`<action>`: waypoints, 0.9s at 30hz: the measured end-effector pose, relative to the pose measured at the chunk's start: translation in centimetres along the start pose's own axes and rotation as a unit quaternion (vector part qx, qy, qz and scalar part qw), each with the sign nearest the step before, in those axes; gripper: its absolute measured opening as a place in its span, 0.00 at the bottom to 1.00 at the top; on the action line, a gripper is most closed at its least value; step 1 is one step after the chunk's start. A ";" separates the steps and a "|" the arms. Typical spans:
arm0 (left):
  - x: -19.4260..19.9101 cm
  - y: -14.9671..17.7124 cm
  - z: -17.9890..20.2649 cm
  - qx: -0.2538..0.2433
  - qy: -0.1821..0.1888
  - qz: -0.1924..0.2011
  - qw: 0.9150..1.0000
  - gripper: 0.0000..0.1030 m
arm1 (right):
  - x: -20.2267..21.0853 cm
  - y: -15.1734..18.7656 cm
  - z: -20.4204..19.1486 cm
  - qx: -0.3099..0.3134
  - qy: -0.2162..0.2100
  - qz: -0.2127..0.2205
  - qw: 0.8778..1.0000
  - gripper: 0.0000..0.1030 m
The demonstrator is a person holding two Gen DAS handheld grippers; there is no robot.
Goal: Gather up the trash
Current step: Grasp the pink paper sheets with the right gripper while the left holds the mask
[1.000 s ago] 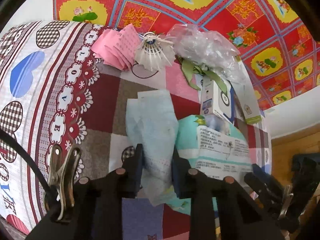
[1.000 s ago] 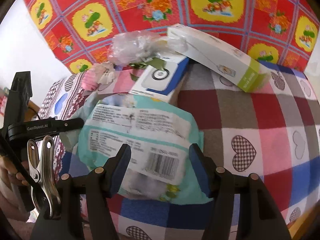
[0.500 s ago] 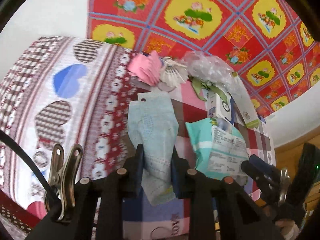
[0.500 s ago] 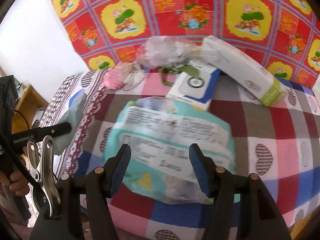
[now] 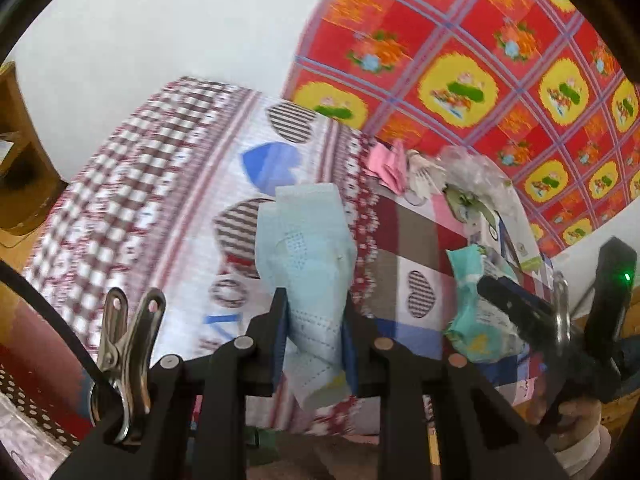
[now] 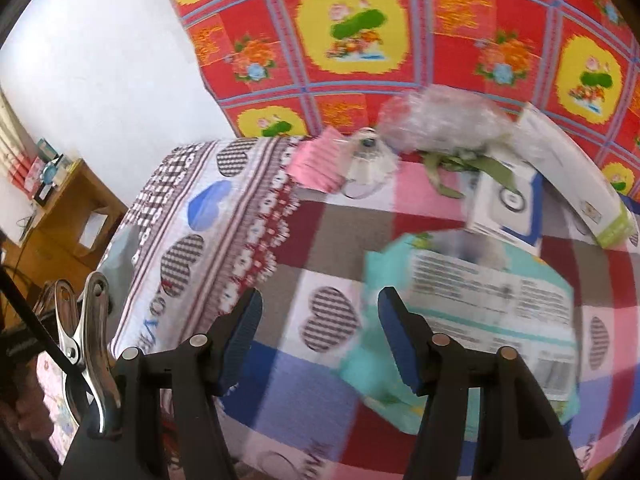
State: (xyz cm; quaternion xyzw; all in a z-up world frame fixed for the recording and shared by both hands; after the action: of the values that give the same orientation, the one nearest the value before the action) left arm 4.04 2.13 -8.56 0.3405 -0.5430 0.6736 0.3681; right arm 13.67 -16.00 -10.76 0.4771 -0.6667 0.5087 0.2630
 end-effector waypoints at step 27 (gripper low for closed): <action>2.1 0.0 -10.5 0.022 -0.031 -0.007 0.999 0.24 | -15.3 -11.4 -4.7 0.076 0.127 0.056 0.987 0.39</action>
State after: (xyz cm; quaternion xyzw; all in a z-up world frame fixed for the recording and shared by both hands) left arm 2.35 12.66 -8.61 0.3729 -0.5366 0.6723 0.3479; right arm 29.54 -6.28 -17.09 0.3888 -0.6130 0.6285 0.2794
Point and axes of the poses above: each gripper's, at about its wrist camera, not at the fingertips, and x roughly against the way its jaws point, z to its right, y to its underside, the point moved 8 cm from there along -x, roughly the way its jaws point, and after that the axes turned 15 degrees about -x, right-handed, at the moved point
